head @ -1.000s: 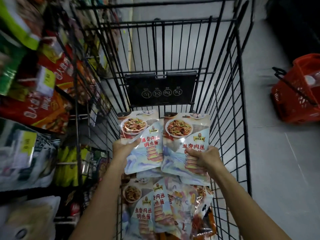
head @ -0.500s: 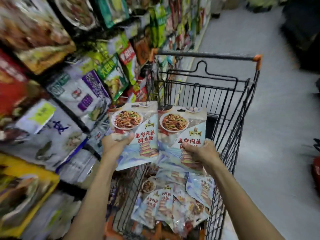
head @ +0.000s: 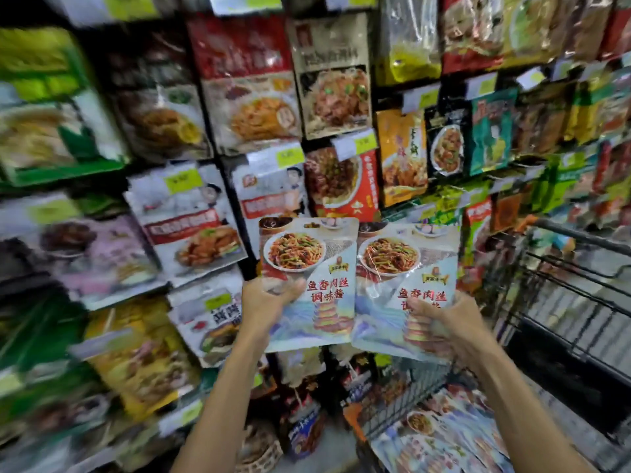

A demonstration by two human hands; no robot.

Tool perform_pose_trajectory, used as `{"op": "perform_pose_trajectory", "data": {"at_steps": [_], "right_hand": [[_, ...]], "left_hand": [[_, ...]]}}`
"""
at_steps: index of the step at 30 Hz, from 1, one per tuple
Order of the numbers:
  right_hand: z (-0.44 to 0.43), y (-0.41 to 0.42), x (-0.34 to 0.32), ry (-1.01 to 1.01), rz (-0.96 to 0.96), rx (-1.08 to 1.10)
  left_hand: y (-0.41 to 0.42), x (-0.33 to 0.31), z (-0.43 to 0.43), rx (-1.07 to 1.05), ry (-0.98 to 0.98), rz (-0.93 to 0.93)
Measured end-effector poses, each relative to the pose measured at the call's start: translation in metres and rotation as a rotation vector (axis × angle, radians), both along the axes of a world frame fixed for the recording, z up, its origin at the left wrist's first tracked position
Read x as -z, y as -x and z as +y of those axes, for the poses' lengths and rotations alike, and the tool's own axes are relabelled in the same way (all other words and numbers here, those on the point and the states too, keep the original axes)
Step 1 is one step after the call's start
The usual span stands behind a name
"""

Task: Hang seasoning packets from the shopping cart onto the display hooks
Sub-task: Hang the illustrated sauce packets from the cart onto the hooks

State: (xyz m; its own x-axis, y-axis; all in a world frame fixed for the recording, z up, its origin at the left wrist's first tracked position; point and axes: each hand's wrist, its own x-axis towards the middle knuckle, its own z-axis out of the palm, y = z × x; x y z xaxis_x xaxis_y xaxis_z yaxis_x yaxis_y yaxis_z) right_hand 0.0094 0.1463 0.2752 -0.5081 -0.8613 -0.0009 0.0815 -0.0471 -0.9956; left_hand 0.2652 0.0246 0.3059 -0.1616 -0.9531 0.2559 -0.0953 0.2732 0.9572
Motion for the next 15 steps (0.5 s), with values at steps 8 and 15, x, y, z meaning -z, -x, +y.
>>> {"op": "perform_pose_trajectory", "data": {"at_steps": [8, 15], "right_hand": [[-0.074, -0.139, -0.045, 0.098, -0.029, -0.390], [-0.112, -0.281, -0.059, 0.101, -0.056, -0.648]], "left_hand": [[-0.172, -0.050, 0.031, -0.319, 0.183, -0.002], [-0.314, -0.057, 0.051, -0.560, 0.198, -0.015]]}}
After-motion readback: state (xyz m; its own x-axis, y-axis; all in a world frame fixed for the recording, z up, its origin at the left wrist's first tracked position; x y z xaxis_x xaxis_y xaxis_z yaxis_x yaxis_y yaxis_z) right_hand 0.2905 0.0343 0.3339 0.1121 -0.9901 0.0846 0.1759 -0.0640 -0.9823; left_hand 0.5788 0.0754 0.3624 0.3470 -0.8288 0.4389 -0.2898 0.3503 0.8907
